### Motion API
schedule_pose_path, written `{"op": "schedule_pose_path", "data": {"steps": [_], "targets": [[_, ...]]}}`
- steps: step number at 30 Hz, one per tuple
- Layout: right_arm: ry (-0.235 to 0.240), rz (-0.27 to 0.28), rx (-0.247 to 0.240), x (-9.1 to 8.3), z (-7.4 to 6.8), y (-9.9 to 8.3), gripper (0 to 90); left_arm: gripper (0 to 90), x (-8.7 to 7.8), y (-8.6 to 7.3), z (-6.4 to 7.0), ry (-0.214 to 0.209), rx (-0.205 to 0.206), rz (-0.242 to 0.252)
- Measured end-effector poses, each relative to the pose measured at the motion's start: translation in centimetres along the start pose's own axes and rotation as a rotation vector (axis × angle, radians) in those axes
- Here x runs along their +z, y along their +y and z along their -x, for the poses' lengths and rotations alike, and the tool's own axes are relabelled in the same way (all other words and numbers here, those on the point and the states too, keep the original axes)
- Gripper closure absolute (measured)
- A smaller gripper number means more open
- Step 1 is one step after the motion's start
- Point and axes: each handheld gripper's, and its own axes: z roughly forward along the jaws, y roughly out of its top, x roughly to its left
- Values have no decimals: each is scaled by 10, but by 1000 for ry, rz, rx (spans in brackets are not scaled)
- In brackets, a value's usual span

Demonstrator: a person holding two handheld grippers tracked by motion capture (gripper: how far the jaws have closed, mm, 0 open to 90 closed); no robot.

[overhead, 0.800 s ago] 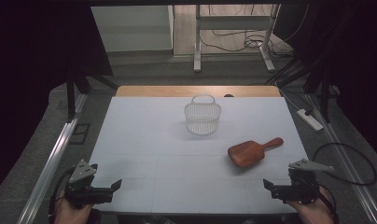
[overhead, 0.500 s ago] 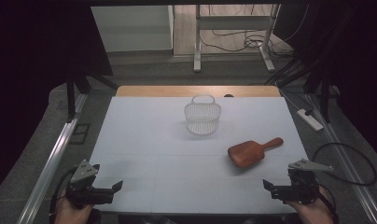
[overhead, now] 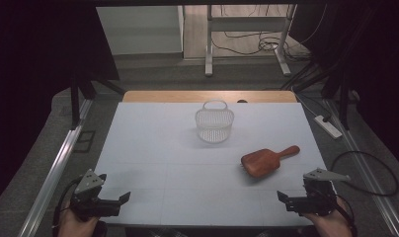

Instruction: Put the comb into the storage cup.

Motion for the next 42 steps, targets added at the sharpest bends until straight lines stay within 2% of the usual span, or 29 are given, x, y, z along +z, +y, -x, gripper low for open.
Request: {"op": "schedule_pose_path", "data": {"steps": [5, 11, 22, 33, 42], "targets": [[11, 0, -23, 0, -1, 1, 0, 4, 0, 0, 0, -3, -3, 2], [5, -1, -25, 2, 1, 4, 0, 6, 1, 0, 0, -5, 1, -3], [50, -14, -76, 5, 0, 8, 0, 8, 0, 0, 1, -1, 9, 3], [56, -27, -56, 12, 5, 16, 0, 9, 0, 0, 0, -5, 11, 1], [54, -39, -69, 15, 8, 22, 0, 9, 1, 1, 1, -6, 15, -1]]}}
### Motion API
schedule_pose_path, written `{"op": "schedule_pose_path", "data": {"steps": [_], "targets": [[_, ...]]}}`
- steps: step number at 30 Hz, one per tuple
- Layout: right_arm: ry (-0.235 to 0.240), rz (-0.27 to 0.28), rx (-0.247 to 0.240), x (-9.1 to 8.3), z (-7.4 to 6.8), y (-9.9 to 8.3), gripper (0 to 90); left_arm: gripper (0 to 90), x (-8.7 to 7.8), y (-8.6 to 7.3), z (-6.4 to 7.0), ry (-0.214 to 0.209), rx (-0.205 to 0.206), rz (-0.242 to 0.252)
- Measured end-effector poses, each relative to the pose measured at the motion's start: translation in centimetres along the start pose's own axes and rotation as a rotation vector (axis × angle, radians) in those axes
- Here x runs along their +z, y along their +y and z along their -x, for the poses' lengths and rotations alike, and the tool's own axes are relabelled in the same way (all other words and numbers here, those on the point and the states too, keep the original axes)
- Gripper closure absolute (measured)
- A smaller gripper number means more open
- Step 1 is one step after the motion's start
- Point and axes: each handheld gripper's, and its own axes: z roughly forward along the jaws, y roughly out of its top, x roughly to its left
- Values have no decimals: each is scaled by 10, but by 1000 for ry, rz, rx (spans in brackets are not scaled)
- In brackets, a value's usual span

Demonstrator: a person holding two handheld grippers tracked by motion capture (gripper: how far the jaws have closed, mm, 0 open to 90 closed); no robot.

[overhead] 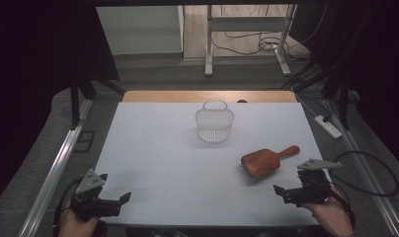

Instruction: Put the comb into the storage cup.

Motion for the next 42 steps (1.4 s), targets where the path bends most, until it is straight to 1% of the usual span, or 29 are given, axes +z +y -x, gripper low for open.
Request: {"op": "schedule_pose_path", "data": {"steps": [6, 10, 12, 16, 21, 24, 25, 28, 29, 33, 35, 38, 42], "targets": [[-6, 3, -11, 3, 5, 6, 0, 9, 0, 0, 0, 0, -1, -2], [-4, -5, -14, 4, 6, 10, 0, 10, 1, 0, 0, 2, 0, -3], [1, -16, -7, 6, 8, 13, 0, 10, 1, 0, 0, 2, 1, -4], [28, -15, 8, 8, 10, 17, 0, 10, 1, 0, 0, 0, 0, -2], [21, -22, 13, 12, 14, 22, 0, 9, 1, 0, 0, -3, 0, -4], [24, -25, 15, 14, 16, 24, 0, 9, 1, 0, 0, -6, -3, -6], [33, -26, 15, 16, 17, 26, 0, 9, 1, 0, -1, -6, -3, -6], [31, -21, 11, 18, 19, 28, 0, 9, 1, 0, -1, -12, -6, -7], [32, -21, 0, 18, 20, 31, 0, 10, 1, 1, -2, -16, -8, -8], [28, -15, -3, 19, 21, 35, 0, 9, 2, 1, -2, -18, -11, -10], [23, -19, -2, 20, 21, 39, 0, 9, 2, 1, -2, -20, -9, -13], [23, -20, 1, 23, 22, 42, 0, 9, 2, 1, -2, -20, -8, -14], [10, -37, 0, 29, 24, 45, 0, 10, 2, 1, -2, -22, -8, -14]]}}
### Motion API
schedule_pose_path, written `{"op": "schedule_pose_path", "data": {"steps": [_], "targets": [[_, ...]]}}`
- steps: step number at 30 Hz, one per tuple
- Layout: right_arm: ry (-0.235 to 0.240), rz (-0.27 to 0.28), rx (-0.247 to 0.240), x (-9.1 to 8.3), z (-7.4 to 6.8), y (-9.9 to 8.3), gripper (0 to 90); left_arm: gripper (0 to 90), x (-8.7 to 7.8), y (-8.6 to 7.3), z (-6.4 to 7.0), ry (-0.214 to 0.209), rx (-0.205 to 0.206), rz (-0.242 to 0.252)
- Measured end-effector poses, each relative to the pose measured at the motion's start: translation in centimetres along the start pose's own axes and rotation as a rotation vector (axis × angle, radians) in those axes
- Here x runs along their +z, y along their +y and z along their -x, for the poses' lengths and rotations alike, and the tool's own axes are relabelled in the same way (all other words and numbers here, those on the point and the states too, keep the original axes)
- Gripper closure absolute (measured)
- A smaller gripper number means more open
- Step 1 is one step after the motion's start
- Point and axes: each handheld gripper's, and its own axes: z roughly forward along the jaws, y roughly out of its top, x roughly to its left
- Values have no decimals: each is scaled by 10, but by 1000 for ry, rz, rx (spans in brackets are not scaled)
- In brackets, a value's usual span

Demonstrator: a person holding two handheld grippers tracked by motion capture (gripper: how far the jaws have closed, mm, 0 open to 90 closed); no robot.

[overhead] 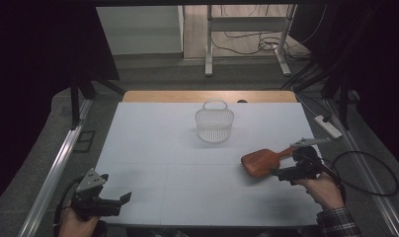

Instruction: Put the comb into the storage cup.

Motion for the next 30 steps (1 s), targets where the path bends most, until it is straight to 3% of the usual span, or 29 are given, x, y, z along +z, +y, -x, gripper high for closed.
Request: {"op": "schedule_pose_path", "data": {"steps": [21, 30], "targets": [[-27, 2, -6, 17, 14, 25, 0, 10, 0, 0, -1, -11, -4, -1], [-13, -6, 31, 26, 22, 31, 0, 9, 0, 0, -2, -19, -8, 3]]}}
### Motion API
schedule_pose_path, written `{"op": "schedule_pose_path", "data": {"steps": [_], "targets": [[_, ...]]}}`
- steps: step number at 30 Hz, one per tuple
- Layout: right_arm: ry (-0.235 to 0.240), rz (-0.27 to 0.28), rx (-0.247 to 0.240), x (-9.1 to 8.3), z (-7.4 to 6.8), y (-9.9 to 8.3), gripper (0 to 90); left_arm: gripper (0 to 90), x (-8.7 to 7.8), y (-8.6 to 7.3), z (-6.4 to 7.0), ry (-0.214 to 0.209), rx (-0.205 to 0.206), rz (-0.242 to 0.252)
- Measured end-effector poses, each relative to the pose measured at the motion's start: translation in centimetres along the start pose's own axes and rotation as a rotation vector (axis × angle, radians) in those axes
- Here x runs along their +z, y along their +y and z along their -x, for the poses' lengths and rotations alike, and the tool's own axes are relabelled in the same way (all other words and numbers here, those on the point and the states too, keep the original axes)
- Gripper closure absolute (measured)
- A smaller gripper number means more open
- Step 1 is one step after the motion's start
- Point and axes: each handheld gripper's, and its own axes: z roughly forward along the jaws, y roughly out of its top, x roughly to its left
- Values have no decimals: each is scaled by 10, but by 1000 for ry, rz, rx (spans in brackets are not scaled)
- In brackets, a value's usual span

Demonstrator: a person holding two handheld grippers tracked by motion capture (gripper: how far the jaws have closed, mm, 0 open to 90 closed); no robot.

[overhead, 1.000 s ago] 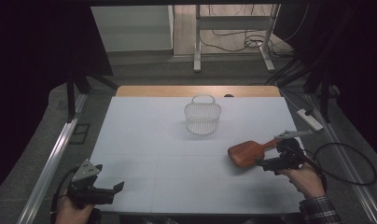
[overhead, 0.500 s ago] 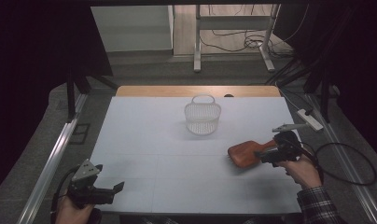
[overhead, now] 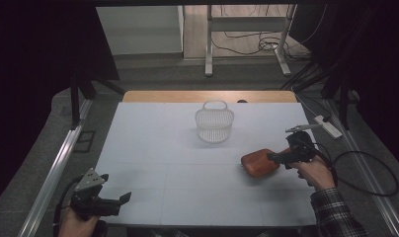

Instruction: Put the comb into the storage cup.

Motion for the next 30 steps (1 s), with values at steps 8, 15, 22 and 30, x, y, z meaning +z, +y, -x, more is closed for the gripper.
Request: {"op": "schedule_pose_path", "data": {"steps": [8, 15, 22, 30], "targets": [[-16, -19, 11, 6, 8, 7, 0, 9, 0, 0, 0, -2, -1, -1], [-46, -44, 5, 10, 11, 15, 0, 9, 0, 0, 0, -3, 1, -2], [-57, -70, 18, 15, 17, 23, 0, 9, 0, 0, 0, -5, 1, -2], [-71, -102, 32, 23, 25, 28, 0, 9, 1, 0, 0, -7, 1, -3]]}}
